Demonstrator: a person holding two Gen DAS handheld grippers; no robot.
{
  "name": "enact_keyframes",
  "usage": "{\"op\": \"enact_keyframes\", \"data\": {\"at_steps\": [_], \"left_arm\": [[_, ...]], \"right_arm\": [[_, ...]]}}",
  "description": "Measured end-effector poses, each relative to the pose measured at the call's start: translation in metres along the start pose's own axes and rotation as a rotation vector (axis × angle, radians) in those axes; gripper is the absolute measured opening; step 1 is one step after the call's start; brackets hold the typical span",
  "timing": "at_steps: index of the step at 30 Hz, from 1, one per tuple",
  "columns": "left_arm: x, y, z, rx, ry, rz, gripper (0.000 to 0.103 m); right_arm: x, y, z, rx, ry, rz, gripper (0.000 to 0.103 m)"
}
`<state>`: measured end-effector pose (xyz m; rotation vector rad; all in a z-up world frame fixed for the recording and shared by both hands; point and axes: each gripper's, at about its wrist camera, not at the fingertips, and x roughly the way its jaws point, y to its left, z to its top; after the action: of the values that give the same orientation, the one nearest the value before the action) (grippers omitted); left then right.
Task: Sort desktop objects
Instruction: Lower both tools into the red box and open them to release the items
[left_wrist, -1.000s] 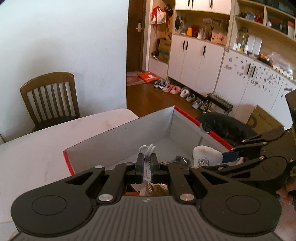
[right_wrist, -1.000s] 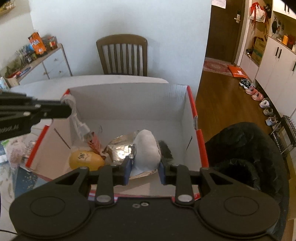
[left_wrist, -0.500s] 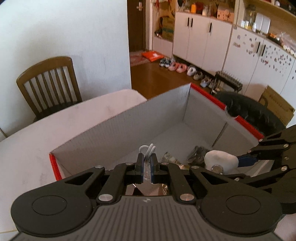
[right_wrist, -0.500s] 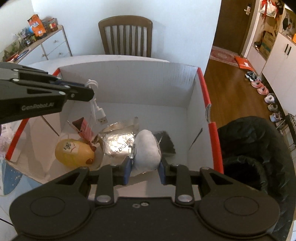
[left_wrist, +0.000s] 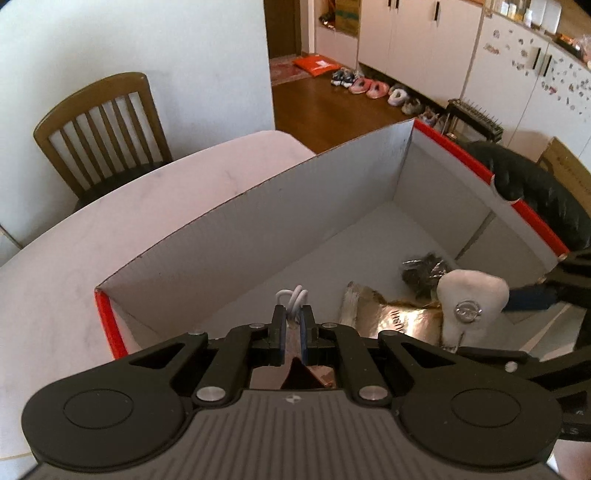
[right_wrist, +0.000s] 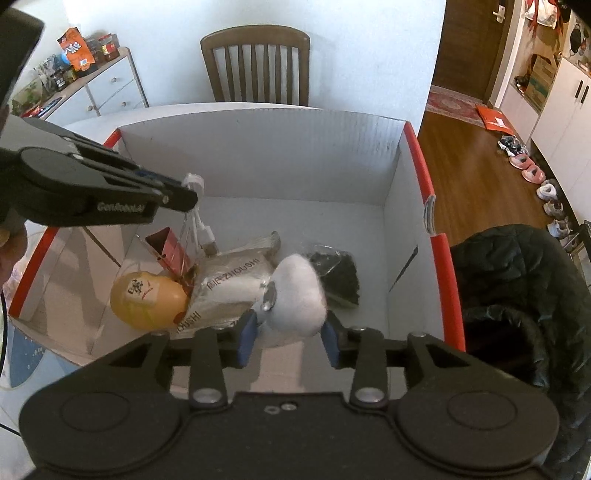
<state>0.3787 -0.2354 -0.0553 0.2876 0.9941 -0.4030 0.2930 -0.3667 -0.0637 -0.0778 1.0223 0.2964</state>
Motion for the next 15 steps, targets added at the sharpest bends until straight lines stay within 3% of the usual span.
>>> {"op": "enact_keyframes", "data": {"at_steps": [4, 9, 10, 12, 13, 14, 15], "left_arm": [[0.000, 0.002, -0.001, -0.014, 0.025, 0.011, 0.008], [-0.004, 0.004, -0.003, -0.015, 0.020, 0.027, 0.011], [-0.007, 0.004, -0.004, -0.015, 0.014, 0.027, 0.015], [-0.012, 0.005, -0.005, -0.015, -0.001, 0.022, 0.034], [-0.014, 0.004, -0.005, -0.015, -0.008, 0.021, 0.057], [-0.018, 0.004, -0.006, -0.013, -0.018, 0.021, 0.072], [-0.023, 0.003, -0.007, -0.006, -0.037, 0.024, 0.072]], "right_arm": [[-0.005, 0.001, -0.001, -0.004, -0.023, 0.004, 0.062], [-0.013, 0.002, -0.002, 0.000, -0.045, 0.008, 0.065], [-0.015, 0.002, -0.002, -0.001, -0.049, 0.008, 0.066], [-0.019, 0.002, -0.002, -0.004, -0.058, 0.012, 0.068], [-0.021, 0.002, -0.002, -0.005, -0.062, 0.011, 0.068], [-0.022, 0.002, -0.003, -0.006, -0.065, 0.011, 0.069], [-0.024, 0.002, -0.004, -0.006, -0.068, 0.011, 0.069]]}}
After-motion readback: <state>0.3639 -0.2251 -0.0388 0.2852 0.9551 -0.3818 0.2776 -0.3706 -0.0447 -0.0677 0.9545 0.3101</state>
